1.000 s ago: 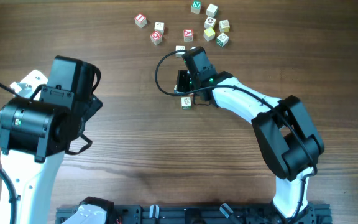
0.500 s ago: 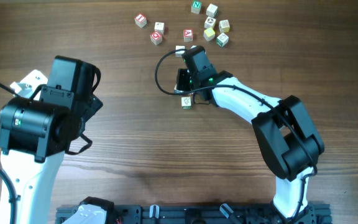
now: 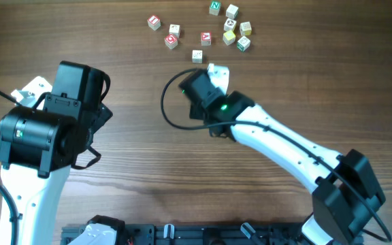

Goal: Form a circle

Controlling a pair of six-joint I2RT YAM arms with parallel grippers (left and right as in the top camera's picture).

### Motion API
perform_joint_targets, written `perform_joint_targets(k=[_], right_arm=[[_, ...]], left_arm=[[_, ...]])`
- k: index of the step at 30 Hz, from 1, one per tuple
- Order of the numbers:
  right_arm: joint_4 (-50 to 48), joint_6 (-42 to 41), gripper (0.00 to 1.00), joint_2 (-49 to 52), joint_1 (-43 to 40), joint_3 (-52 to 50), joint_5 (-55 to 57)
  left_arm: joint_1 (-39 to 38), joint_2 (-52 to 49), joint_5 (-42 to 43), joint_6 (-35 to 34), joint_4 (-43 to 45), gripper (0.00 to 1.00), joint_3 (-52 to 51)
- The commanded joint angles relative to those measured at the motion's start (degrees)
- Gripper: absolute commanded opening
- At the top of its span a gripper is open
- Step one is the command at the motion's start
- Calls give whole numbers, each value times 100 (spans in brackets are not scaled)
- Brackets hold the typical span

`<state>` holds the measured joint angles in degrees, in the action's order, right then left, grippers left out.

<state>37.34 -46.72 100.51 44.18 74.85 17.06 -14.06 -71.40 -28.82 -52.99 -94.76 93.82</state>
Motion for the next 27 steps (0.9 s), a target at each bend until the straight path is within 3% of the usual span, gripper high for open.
perform_joint_targets(k=[1,6,14,27], right_arm=[[15,-1025,4,37,243,-433,304],[-855,-1130,5,55,365,-1198,-107],[-2706,-105,5,627,302,-1637,-979],[-3091,400,5,909,-76,-1491,-1381]], left_arm=[[46,37,-17,9,0,100,15],[46,37,-17,9,0,100,15],[46,37,-17,9,0,100,15],[46,37,-17,9,0,100,15]])
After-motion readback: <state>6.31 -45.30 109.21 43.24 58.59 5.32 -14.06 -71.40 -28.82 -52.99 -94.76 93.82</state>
